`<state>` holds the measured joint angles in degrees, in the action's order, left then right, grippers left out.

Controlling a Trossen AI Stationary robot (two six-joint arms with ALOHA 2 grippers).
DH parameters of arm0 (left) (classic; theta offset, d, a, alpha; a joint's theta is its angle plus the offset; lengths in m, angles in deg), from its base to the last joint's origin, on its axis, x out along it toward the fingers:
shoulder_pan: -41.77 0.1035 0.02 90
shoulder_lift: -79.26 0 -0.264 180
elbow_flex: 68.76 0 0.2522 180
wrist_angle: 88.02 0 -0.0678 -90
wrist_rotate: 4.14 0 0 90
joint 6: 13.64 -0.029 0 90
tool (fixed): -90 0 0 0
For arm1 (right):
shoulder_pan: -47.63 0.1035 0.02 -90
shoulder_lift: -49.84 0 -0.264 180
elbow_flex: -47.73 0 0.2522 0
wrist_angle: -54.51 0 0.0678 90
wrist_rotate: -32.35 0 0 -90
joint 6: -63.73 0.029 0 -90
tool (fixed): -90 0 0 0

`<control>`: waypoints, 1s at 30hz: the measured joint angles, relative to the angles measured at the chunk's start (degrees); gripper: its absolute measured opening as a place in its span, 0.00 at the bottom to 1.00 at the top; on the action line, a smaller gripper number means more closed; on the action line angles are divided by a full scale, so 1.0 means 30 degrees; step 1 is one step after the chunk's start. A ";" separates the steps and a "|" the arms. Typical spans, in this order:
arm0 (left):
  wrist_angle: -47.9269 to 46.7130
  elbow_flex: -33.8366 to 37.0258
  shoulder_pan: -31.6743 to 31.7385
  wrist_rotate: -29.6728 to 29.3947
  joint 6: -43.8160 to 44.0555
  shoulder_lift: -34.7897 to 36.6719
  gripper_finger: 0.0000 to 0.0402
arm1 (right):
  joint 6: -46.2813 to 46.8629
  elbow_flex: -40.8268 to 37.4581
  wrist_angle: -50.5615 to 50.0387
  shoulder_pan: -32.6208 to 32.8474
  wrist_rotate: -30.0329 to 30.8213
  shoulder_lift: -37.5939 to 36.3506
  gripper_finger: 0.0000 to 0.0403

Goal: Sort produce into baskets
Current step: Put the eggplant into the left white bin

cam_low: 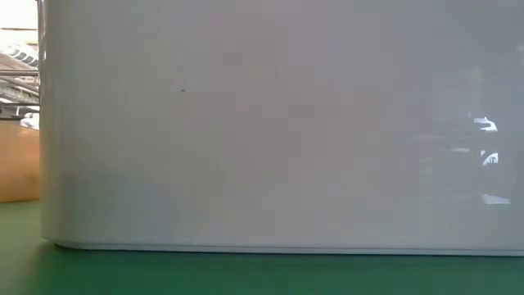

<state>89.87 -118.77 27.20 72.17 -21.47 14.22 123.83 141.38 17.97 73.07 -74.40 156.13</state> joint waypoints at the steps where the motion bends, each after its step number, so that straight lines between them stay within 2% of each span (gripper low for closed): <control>1: -0.0005 0.0000 0.0000 0.0000 0.0004 0.0000 0.57 | -0.0473 0.0807 -0.0944 -0.0078 0.0014 0.0424 0.17; 6: -0.0031 0.0000 -0.0007 0.0000 0.0004 0.0000 0.57 | -0.2675 0.3969 -0.4343 -0.0554 0.0015 0.2068 0.18; 10: -0.0164 0.0000 -0.0007 0.0000 0.0001 0.0000 0.57 | -0.4012 0.5310 -0.5529 -0.0974 -0.0008 0.2701 0.22; 22: -0.0228 0.0000 -0.0007 0.0000 -0.0152 0.0000 0.57 | -0.5408 0.5461 -0.7023 -0.1537 -0.1040 0.2722 0.48; 30: -0.0209 0.0000 -0.0007 0.0000 -0.0055 0.0000 0.57 | -0.6713 0.5461 -0.7906 -0.2280 -0.1043 0.2642 0.53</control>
<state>89.24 -118.77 27.18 72.17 -21.63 14.22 103.70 157.76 -5.75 66.23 -77.53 164.05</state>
